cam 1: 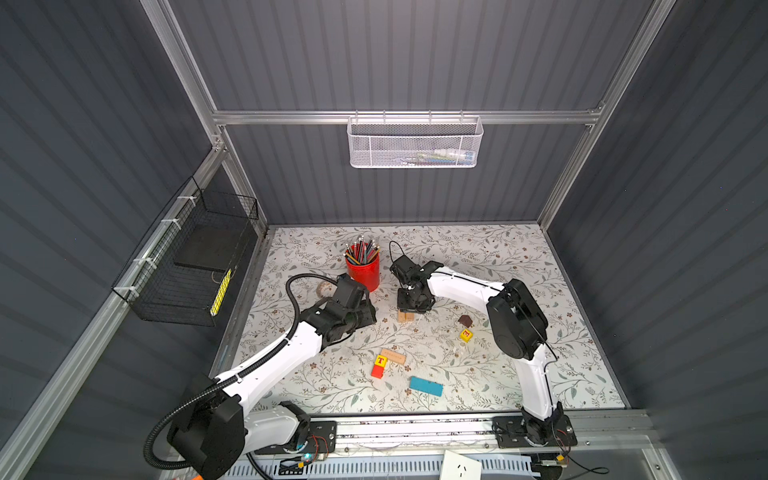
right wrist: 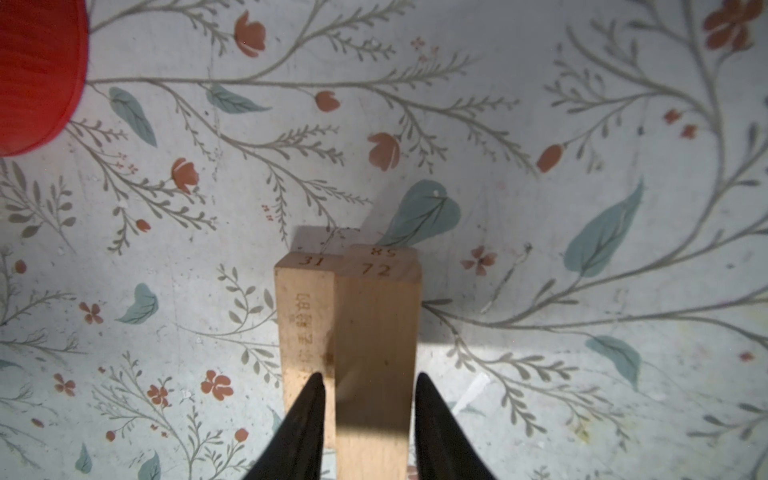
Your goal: Build the wood block tower
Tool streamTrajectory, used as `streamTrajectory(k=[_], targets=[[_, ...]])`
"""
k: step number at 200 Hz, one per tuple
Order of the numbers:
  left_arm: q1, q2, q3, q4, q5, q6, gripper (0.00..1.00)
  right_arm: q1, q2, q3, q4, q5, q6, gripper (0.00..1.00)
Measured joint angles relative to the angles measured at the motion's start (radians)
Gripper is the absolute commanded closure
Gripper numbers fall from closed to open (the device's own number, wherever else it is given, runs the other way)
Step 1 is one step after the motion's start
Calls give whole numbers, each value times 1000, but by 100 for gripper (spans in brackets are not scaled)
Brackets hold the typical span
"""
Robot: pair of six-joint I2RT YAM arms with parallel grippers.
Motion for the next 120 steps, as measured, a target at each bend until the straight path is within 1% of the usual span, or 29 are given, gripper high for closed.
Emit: streamTrajectory(k=[37, 66, 92, 120], targets=[[0, 0, 0, 0, 1, 0, 43, 0, -36, -8, 0, 0, -3, 49], [0, -3, 0, -1, 5, 0, 43, 1, -160, -76, 8, -1, -24, 42], [0, -18, 0, -9, 5, 0, 43, 12, -269, -146, 20, -3, -79, 38], [0, -47, 0, -30, 4, 0, 43, 54, -347, -232, 39, -13, -180, 37]])
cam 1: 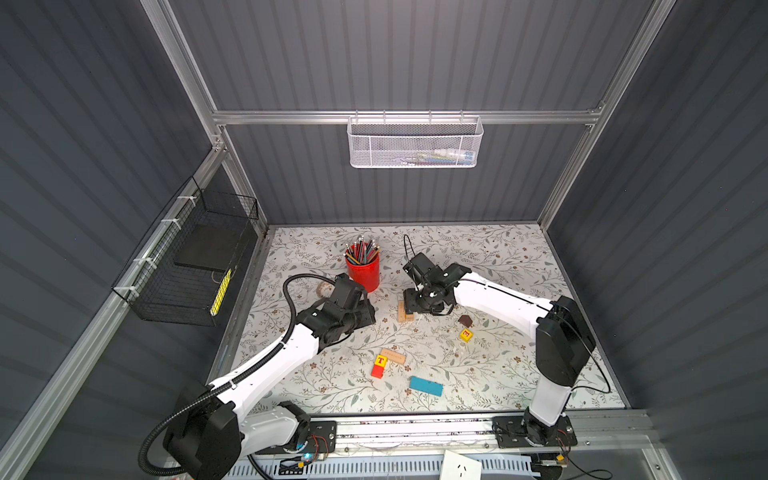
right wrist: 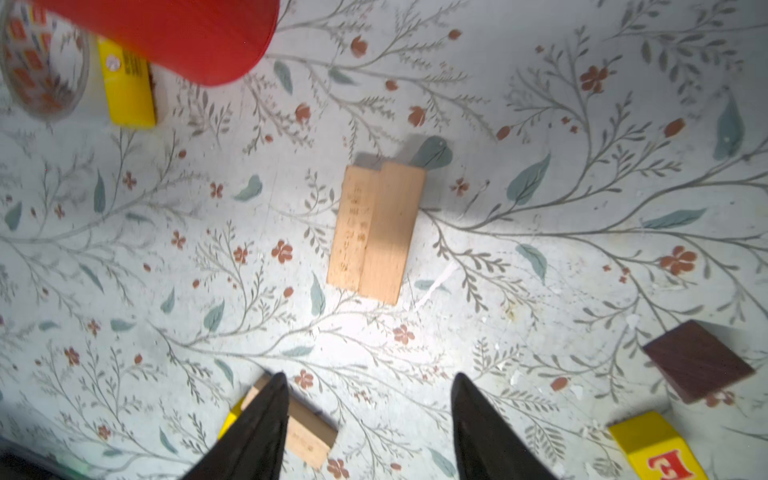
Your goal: Build the wood block tower
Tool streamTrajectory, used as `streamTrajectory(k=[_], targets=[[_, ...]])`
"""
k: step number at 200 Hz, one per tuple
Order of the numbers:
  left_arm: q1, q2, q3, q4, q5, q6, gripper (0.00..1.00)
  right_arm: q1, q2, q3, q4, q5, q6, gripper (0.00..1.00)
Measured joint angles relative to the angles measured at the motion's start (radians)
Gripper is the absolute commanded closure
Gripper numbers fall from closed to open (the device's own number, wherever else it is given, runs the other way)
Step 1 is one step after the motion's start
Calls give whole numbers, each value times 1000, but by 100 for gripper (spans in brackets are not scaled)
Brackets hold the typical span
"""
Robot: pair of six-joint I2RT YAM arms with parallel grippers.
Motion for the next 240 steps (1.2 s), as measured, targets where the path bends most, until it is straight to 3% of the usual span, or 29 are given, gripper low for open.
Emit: streamTrajectory(k=[78, 240], targets=[[0, -92, -47, -68, -9, -21, 42, 182, -74, -188, 108, -126, -293, 33], [2, -196, -93, -159, -80, -54, 41, 241, 58, -202, 167, -95, -480, 53]])
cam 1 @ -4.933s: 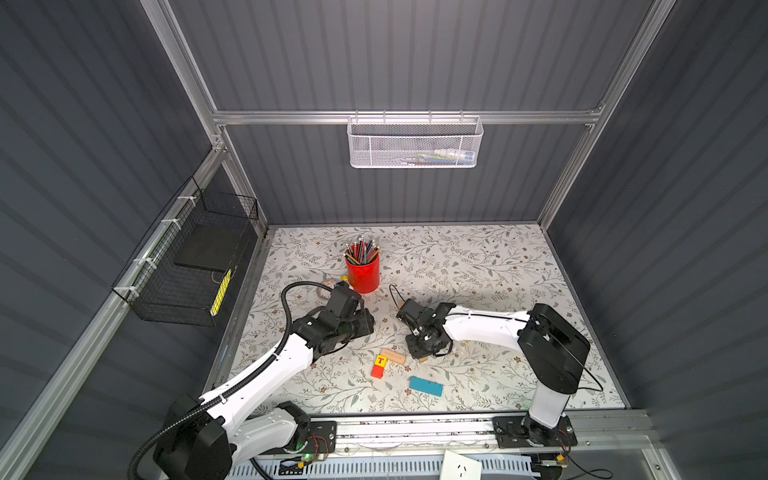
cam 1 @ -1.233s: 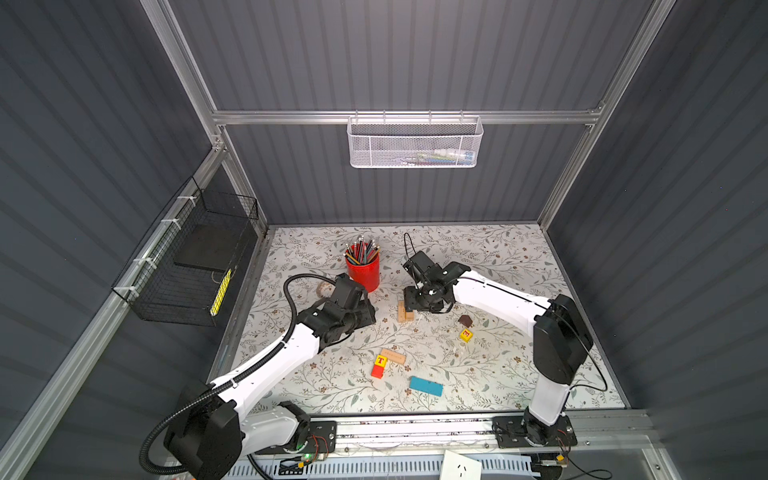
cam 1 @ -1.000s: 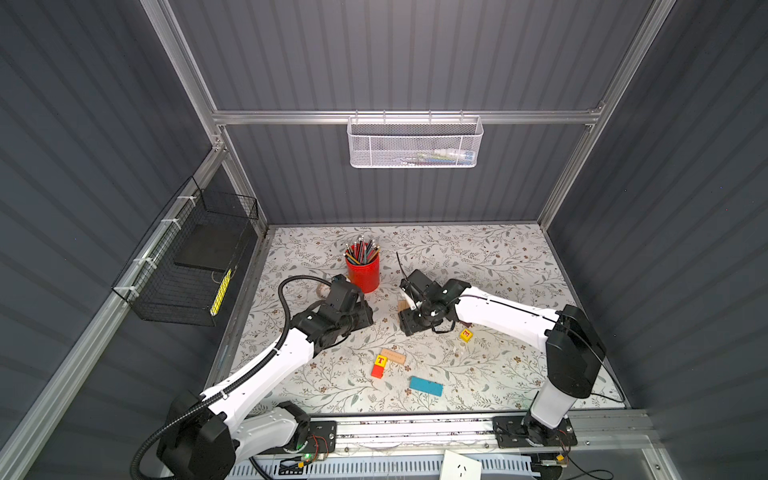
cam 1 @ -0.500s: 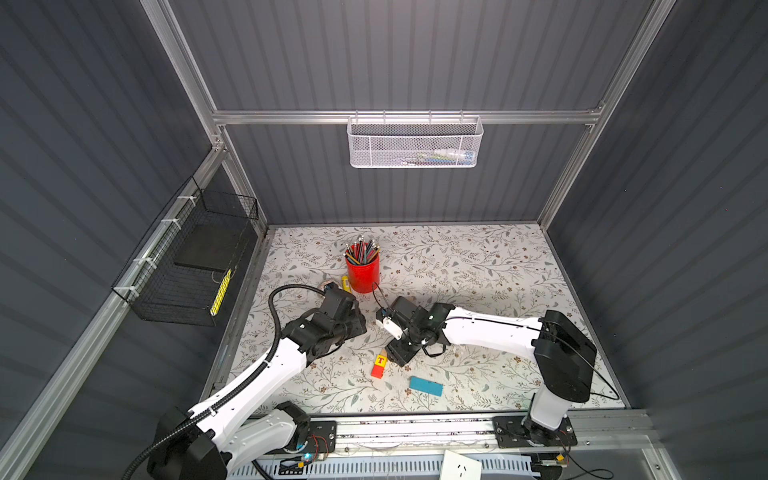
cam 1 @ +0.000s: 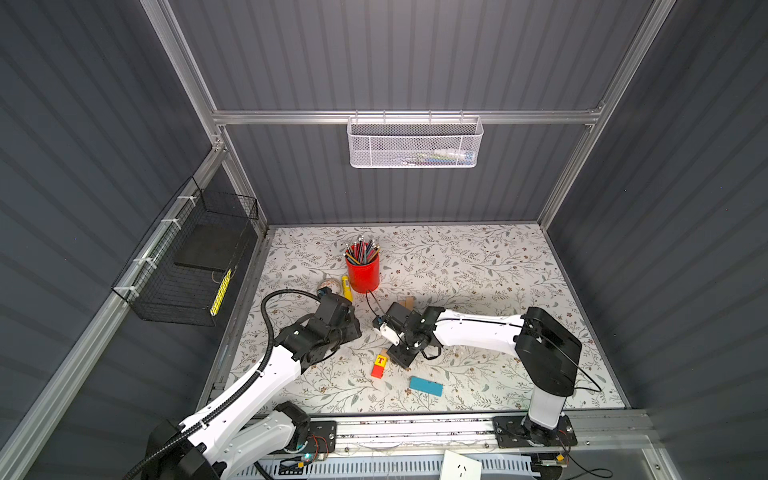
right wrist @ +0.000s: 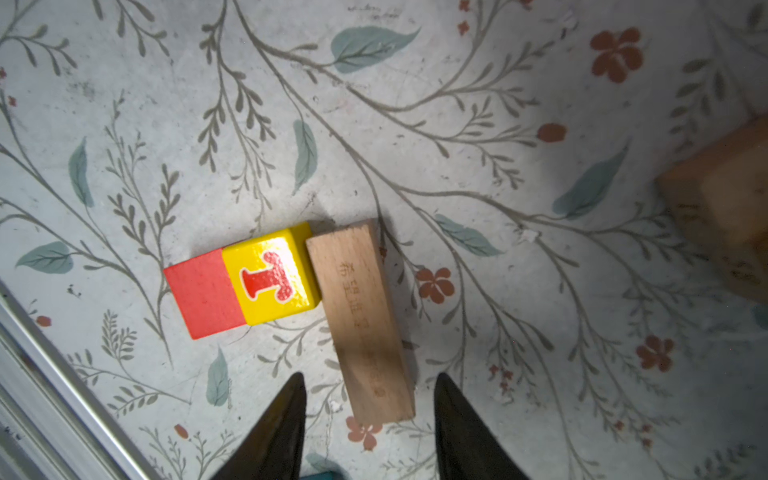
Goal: Build the wood block tower
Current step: 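Lower the right gripper and grasp the long block beside the T cube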
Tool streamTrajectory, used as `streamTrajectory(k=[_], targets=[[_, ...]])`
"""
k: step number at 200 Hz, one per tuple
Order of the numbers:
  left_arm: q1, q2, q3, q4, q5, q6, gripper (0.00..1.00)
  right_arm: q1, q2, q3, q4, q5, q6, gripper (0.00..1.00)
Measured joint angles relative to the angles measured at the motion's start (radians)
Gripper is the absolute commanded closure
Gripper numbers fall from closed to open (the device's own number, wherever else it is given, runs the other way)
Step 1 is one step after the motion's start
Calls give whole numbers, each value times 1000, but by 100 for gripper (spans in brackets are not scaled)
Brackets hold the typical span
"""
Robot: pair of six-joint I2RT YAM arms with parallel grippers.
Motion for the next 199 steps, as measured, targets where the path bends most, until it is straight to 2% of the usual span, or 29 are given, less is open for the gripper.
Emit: streamTrajectory(k=[89, 160, 199], targets=[[0, -8, 0, -5, -11, -7, 41, 16, 55, 16, -4, 39, -26, 63], [0, -8, -1, -19, -18, -8, 40, 17, 61, 27, -5, 67, -9, 85], [0, -8, -1, -19, -18, -7, 40, 17, 60, 28, -8, 66, 48, 89]])
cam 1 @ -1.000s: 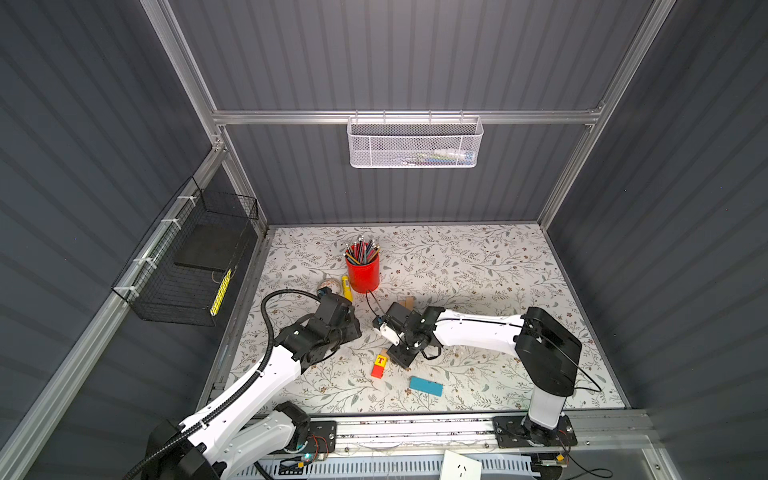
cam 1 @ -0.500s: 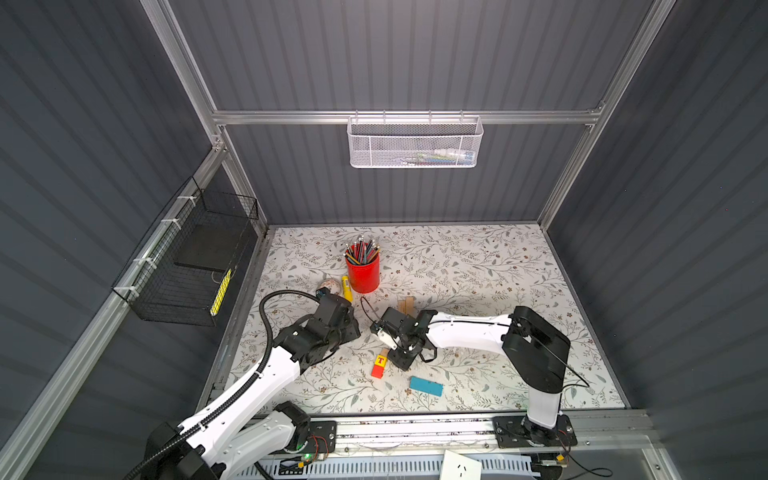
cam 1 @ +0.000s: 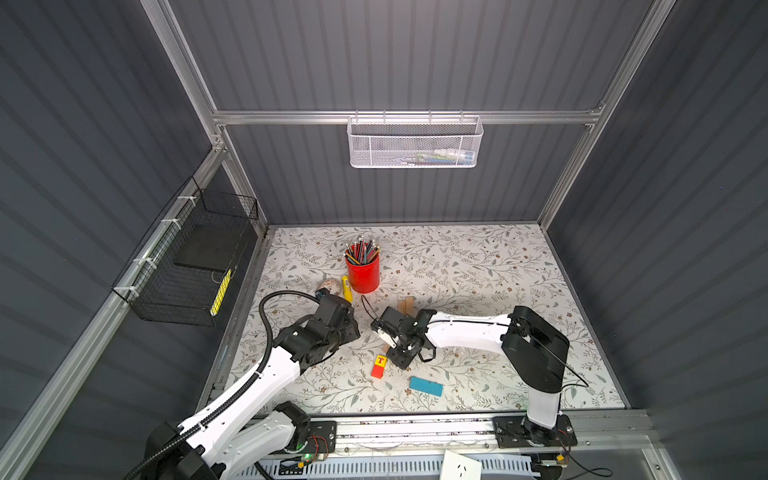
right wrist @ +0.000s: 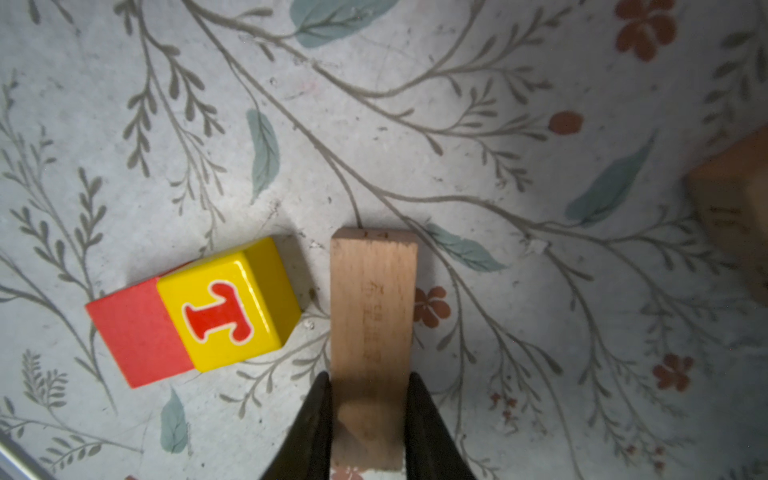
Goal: Build the wood block tower
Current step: 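Lower the right gripper and grasp the long block beside the T cube, then carry the long block to the paired blocks and lower it beside them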
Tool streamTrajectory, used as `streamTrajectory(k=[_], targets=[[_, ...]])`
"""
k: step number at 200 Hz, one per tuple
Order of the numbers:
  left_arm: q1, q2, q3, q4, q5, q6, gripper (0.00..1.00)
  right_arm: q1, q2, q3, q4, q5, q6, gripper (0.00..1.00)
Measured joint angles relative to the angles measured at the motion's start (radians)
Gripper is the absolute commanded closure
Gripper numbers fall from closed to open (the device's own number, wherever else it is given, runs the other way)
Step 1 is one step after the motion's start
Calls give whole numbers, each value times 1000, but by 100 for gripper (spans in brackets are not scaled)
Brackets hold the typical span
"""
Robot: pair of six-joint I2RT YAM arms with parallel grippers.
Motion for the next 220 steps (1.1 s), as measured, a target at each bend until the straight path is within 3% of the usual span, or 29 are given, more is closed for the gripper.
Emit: streamTrajectory(k=[82, 146, 220], targets=[[8, 1, 34, 2, -14, 24, 38, -8, -102, 55, -66, 21, 219, 91], [34, 67, 89, 74, -3, 58, 37, -109, -110, 200, -185, 62, 478, 89], [79, 198, 105, 183, 97, 73, 37, -199, 54, 358, -251, 99, 628, 88]])
